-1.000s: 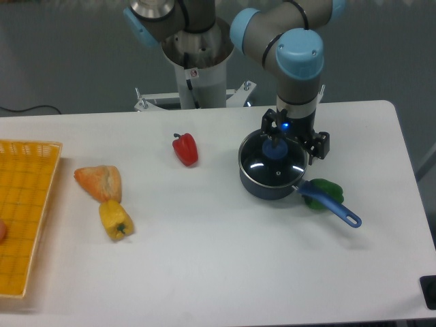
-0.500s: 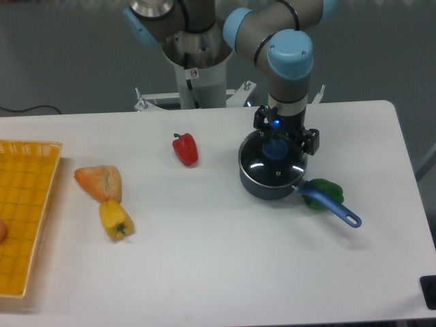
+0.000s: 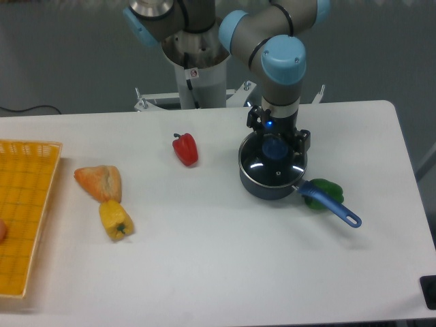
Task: Open the lid
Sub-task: 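Close the gripper around the blue knob of the glass lid, then lift the glass lid by its knob up off the saucepan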
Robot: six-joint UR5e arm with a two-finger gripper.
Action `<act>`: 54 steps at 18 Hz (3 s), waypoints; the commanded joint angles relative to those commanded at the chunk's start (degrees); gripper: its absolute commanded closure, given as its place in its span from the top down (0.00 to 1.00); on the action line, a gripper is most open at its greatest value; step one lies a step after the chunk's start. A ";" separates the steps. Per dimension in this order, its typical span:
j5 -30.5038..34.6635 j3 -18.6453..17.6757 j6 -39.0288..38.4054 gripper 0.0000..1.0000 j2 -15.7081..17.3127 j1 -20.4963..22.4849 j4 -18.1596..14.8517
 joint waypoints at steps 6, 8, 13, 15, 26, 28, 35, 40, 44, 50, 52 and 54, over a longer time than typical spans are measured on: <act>0.00 0.26 -0.26 1.00 -0.44 0.18 -0.09; 0.09 0.18 -0.26 1.00 -0.53 0.18 -0.09; 0.09 0.09 -0.35 1.00 -0.61 0.18 -0.18; 0.09 0.09 -0.44 1.00 -0.62 0.18 -0.18; 0.18 0.09 -0.53 0.91 -1.05 0.18 -0.26; 0.18 0.35 -0.53 0.87 -1.05 0.18 -0.26; 0.18 0.62 -0.35 0.75 -1.05 0.18 -0.97; 0.18 0.70 -0.53 0.68 -1.05 0.18 -1.32; 0.18 1.66 -0.53 0.68 -1.05 0.18 -2.89; 0.18 4.65 -0.26 0.68 -1.05 0.26 -6.41; -0.09 6.76 -0.09 0.68 -1.05 0.18 -8.95; 0.00 9.13 0.09 0.68 -1.14 0.09 -11.24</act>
